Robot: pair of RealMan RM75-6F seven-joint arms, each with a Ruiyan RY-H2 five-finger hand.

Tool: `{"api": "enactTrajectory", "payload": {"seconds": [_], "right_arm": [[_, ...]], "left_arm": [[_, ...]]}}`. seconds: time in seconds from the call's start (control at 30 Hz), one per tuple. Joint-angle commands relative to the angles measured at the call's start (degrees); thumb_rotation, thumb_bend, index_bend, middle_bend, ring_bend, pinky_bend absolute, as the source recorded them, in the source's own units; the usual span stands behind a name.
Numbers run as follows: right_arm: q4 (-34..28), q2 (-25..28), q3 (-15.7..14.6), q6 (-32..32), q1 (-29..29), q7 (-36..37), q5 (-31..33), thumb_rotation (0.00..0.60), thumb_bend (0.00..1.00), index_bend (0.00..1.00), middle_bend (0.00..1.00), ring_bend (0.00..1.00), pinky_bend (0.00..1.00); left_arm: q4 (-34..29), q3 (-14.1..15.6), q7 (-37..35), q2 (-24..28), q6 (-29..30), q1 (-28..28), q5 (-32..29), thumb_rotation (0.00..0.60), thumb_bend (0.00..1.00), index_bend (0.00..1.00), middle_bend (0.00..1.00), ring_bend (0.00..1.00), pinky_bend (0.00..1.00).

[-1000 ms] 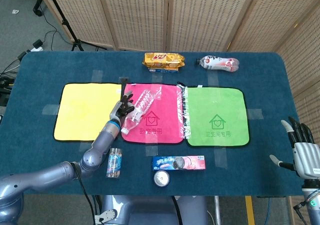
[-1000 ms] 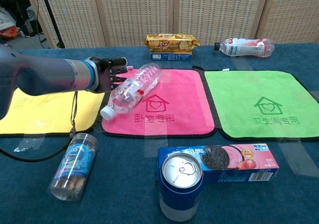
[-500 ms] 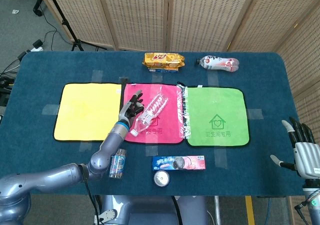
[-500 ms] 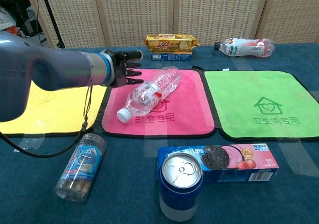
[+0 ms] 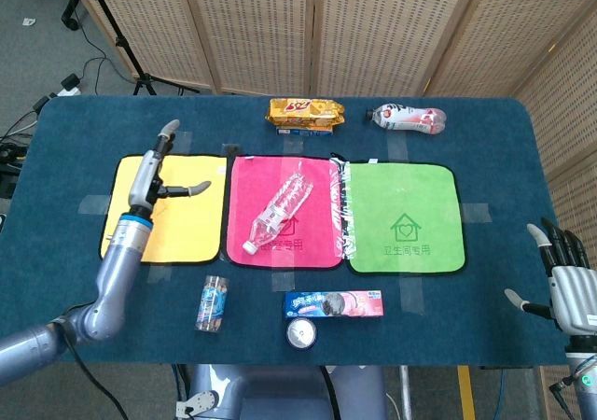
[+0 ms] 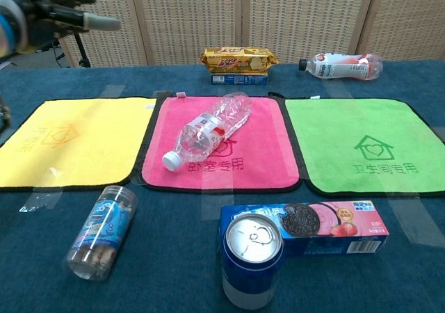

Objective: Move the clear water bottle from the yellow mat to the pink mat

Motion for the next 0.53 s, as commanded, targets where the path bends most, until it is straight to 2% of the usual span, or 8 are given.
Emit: {"api": "enactTrajectory", "payload": {"seconds": [0.03,0.13,0.2,0.23,0.33,0.53], "right_arm": [[-0.33,-0.09,-0.12,0.28,-0.02,-0.54,-0.39,0.600,0.00,0.00,0.00,0.00,0.00],[-0.75,-0.15,-0.35,0.70,-0.09,-1.07,-1.09,0.600,0.00,0.00,0.00,0.00,0.00],[-1.20,-0.13,-0.62,1.28,-0.26,-1.46,-1.86,0.600,0.00,0.00,0.00,0.00,0.00],[-1.35,-0.08,-0.71,1.51,-0.34,-1.50,-2.11,0.600,0.00,0.00,0.00,0.00,0.00],[-1.61,0.04,-0.92,2.44,-0.66,-1.39,-2.93,0.600,0.00,0.00,0.00,0.00,0.00],[-1.55,-0.04,-1.03,2.68,-0.75,-1.43,-3.21,0.600,0.00,0.00,0.00,0.00,0.00]], "left_arm": [[-2.64,7.92,5.10,10.80,8.89,9.45,14.10,0.600,0.00,0.00,0.00,0.00,0.00],[-3.09,11.36,5.58,15.26,10.96,13.22,17.77,0.600,0.00,0.00,0.00,0.00,0.00],[-1.61,15.61,8.54,18.14,14.06,16.97,21.66,0.600,0.00,0.00,0.00,0.00,0.00],[-0.54,16.66,9.47,18.08,15.61,18.03,22.79,0.600,0.00,0.00,0.00,0.00,0.00],[1.75,18.71,10.59,16.64,19.69,20.93,24.03,0.600,0.00,0.00,0.00,0.00,0.00],[2.05,20.53,11.91,15.50,24.44,24.24,25.40,0.600,0.00,0.00,0.00,0.00,0.00]]}}
